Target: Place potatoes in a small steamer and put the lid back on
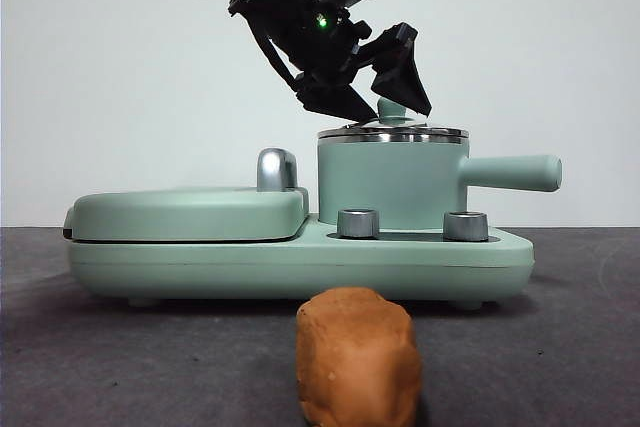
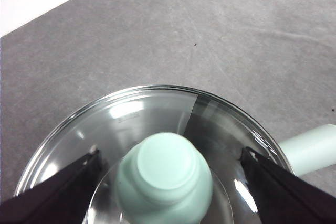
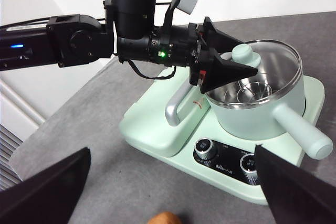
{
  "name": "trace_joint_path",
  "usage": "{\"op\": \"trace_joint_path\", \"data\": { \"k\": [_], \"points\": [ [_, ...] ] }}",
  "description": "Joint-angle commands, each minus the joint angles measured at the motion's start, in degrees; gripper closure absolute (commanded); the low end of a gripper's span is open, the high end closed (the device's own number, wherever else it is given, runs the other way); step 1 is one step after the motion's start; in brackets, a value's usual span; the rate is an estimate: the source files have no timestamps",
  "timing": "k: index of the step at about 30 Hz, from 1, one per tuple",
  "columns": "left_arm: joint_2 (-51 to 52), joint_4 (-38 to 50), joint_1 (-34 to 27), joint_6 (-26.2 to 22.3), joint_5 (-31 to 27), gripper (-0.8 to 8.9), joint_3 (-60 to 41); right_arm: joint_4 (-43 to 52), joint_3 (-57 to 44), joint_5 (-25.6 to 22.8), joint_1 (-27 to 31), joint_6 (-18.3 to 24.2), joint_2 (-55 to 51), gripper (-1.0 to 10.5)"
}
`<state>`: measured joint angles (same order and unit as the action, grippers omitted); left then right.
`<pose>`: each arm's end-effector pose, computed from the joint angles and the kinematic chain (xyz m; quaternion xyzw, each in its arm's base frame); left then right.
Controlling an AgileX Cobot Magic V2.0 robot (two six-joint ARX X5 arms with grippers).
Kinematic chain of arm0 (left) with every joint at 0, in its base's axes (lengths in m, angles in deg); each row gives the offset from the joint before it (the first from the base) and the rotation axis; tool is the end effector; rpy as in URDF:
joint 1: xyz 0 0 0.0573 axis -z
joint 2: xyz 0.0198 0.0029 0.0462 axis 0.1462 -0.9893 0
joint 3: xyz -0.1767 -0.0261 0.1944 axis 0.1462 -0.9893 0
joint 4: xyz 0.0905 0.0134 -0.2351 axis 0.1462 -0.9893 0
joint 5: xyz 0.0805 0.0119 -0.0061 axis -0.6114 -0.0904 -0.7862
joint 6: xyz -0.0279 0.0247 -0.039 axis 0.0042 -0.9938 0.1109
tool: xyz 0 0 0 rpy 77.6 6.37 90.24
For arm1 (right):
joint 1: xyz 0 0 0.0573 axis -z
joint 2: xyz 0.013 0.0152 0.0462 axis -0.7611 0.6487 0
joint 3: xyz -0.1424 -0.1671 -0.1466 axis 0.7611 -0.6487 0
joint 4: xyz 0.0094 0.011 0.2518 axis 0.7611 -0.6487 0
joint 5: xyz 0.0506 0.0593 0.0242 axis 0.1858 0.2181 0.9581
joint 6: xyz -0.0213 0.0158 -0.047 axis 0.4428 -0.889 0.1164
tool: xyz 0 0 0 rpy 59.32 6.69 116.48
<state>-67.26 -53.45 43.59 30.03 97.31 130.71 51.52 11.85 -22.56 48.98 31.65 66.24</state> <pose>0.3754 -0.2754 0.2751 0.1115 0.2025 -0.4506 0.8623 0.0940 0.0208 0.3505 0.1602 0.1967 0.3503 0.9016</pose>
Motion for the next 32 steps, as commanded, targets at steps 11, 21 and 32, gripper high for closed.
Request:
{"op": "trace_joint_path", "data": {
  "k": [11, 21, 32],
  "points": [
    [-1.53, 1.77, 0.57, 0.22, -0.15, 6.33, 1.62, -0.15, 1.01, -0.26, -0.09, 0.81, 0.37, 4.5],
    [-1.46, 2.69, 0.57, 0.28, -0.13, 7.62, 2.12, -1.53, 1.03, -0.44, -0.09, 0.83, 0.37, 4.5],
    [2.32, -1.53, 0.09, 5.18, -0.11, 7.62, 7.08, -1.4, 1.03, -1.49, -0.09, -1.77, 0.37, 4.5]
  ]
}}
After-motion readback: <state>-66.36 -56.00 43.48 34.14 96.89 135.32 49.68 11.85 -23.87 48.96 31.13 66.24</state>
